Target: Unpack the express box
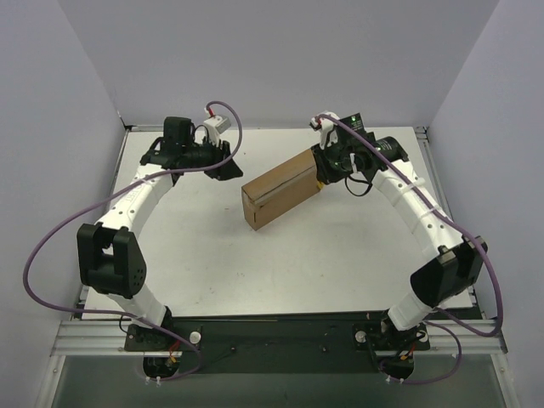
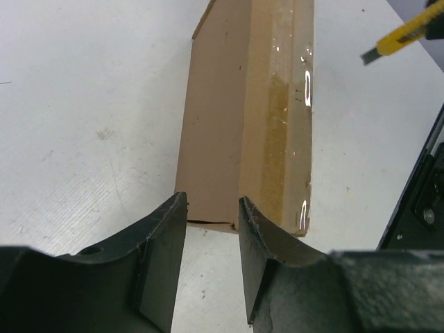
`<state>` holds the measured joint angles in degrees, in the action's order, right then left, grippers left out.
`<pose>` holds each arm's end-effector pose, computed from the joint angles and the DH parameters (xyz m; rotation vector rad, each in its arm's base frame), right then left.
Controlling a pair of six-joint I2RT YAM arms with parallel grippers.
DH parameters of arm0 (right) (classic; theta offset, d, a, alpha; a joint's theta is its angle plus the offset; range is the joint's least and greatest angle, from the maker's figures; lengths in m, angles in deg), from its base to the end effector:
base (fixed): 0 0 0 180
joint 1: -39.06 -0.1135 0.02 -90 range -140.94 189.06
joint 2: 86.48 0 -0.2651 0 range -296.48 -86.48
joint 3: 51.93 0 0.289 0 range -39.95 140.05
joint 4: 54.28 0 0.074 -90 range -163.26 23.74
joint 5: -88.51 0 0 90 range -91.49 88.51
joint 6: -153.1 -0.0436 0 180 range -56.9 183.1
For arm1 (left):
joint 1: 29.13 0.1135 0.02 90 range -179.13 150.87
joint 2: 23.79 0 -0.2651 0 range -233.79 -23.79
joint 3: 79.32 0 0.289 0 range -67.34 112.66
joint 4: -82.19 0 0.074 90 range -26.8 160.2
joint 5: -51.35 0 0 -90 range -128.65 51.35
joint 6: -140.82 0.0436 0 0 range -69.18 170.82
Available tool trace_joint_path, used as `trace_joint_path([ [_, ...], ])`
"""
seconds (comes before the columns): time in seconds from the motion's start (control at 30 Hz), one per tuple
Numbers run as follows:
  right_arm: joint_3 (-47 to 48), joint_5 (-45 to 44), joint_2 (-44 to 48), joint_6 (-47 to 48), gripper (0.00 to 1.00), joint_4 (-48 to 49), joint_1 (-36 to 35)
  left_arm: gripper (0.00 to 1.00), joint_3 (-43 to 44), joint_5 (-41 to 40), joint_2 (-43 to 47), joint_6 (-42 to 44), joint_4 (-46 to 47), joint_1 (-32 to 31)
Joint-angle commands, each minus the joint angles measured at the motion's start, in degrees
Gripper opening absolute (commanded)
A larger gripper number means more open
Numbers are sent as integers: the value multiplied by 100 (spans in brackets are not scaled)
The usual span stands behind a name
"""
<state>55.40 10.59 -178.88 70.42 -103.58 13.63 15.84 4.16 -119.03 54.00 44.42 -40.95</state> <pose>0.3633 0.1828 0.3870 -0.7317 2.0582 0.4090 0.4020 -0.1144 0.3121 0.6838 2.0604 -0.9120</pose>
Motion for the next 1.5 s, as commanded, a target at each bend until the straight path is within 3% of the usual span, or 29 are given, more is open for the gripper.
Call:
trace_joint_path([
  [0.0,-603,-232,880,192,0,-118,-67,45,-634,-886,541,-643,932,-233],
  [0.2,-931,-109,1215,183,0,-74,-120,44,-953,-1590,673,-432,970,-190],
  [0.37,-983,-74,1233,122,0,-100,-120,42,-1189,-1583,630,24,970,-119],
  [0.6,-1097,23,1224,-2,0,-65,-120,36,-1901,-529,384,148,1689,-260],
  [1.2,-1177,-21,1102,25,0,-12,-120,32,-2261,245,462,218,1831,-857],
  [1.3,-1089,-21,1075,42,0,-21,-120,31,-2262,570,647,445,1472,-867],
  [1.4,-975,119,1075,104,0,-21,-120,30,-2017,983,954,1120,532,-613],
  [1.47,-896,251,1075,104,0,-21,-129,25,-1780,1289,1113,1290,85,-271],
])
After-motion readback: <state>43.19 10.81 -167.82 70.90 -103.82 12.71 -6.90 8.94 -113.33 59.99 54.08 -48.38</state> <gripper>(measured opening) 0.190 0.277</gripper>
